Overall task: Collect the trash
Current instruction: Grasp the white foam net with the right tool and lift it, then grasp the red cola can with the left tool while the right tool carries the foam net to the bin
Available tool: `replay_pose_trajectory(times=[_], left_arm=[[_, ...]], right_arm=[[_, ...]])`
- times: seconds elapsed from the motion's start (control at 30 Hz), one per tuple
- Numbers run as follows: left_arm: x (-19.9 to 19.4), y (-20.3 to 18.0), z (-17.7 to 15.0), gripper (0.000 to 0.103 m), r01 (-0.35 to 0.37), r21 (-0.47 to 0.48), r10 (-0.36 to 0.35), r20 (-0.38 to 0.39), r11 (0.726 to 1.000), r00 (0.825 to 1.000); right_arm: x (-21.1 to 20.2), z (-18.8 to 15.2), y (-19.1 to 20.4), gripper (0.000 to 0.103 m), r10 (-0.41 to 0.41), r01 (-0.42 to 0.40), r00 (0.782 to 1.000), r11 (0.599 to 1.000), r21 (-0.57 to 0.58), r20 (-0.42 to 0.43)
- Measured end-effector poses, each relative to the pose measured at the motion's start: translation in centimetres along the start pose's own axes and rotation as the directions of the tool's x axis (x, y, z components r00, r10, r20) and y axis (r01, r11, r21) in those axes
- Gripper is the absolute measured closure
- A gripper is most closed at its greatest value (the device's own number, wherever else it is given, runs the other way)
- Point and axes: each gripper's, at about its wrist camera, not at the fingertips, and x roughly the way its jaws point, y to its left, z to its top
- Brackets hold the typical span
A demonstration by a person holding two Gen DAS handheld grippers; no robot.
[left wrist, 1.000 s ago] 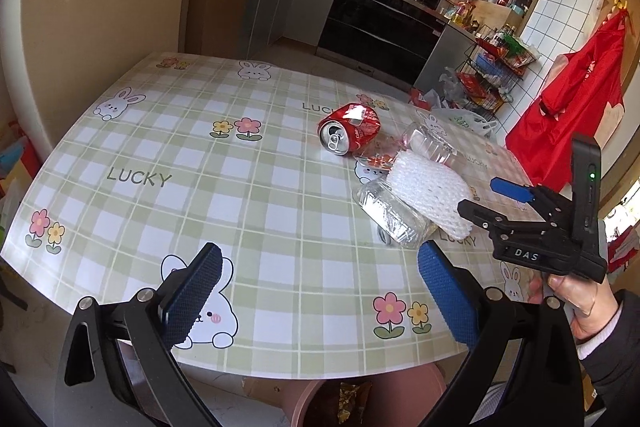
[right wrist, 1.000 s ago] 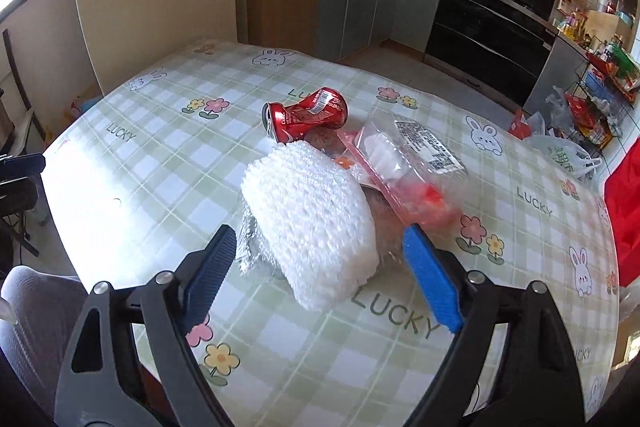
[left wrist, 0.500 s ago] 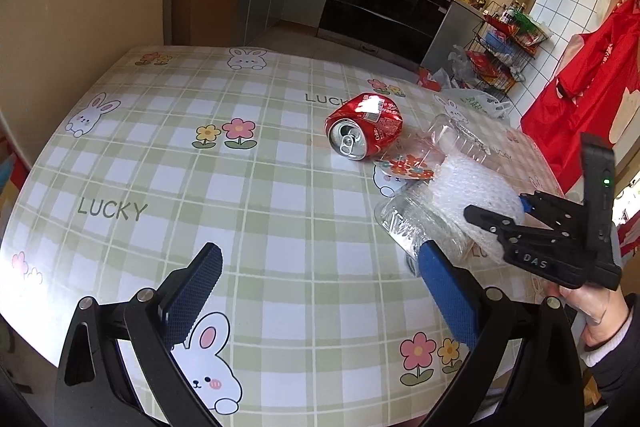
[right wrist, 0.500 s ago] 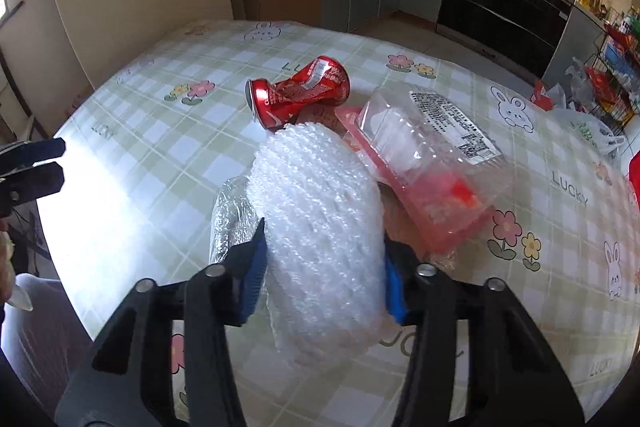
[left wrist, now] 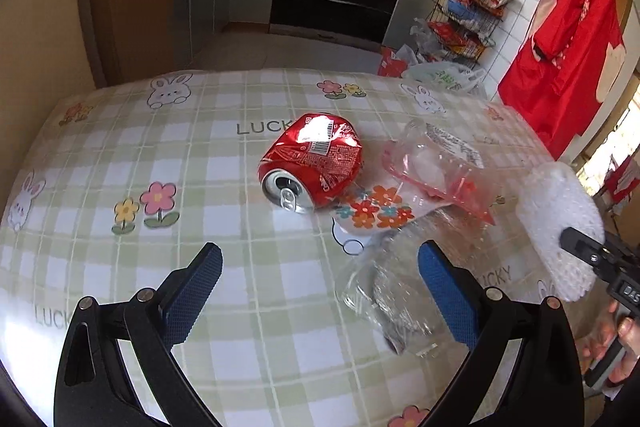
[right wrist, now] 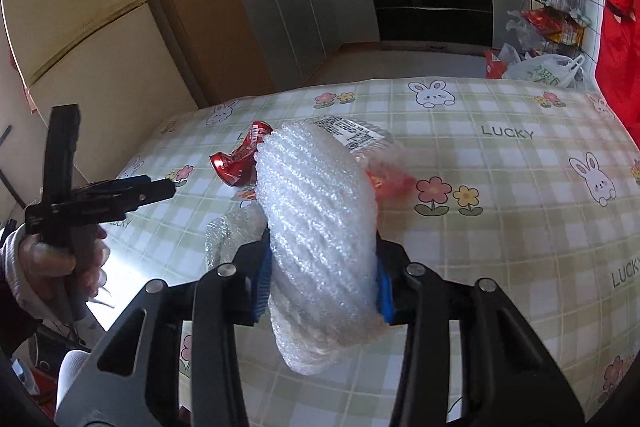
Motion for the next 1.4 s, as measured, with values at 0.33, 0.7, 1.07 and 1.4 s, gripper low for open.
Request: replay_pose_trajectory(times=[0.33, 0.7, 1.07, 1.4], left_arm=[[7.9, -4.4, 4.7, 0.024, -0.114, 0.350, 0.146, -0.064, 0.930, 0.987], [11.0, -4.8, 5.4, 0.036, -0.168, 0.438, 0.242, -0.119, 0.883, 0.963], [7.6, -2.9, 6.9, 0.090, -0.099, 0.291, 0.132, -0.096, 0.952, 0.987], [1.1, -0.8, 6.3, 0.091, -0.025, 0.170, 0.028, -0.014, 0.985, 0.999]], right_arm=[[0.1, 0.0, -3.3, 0.060, -0.016, 0.015, 1.000, 0.997, 0.075, 0.012], [-0.8, 0.2, -3.4, 0.060, -0.012, 0.009, 0.999, 0.997, 0.072, 0.031], [-2.1, 0.0, -3.0, 0.060, 0.001, -0.005, 0.999, 0.997, 0.079, 0.050], [-3.9, 0.6, -1.0, 0.060, 0.020, -0.023, 0.998, 0.998, 0.050, 0.066]])
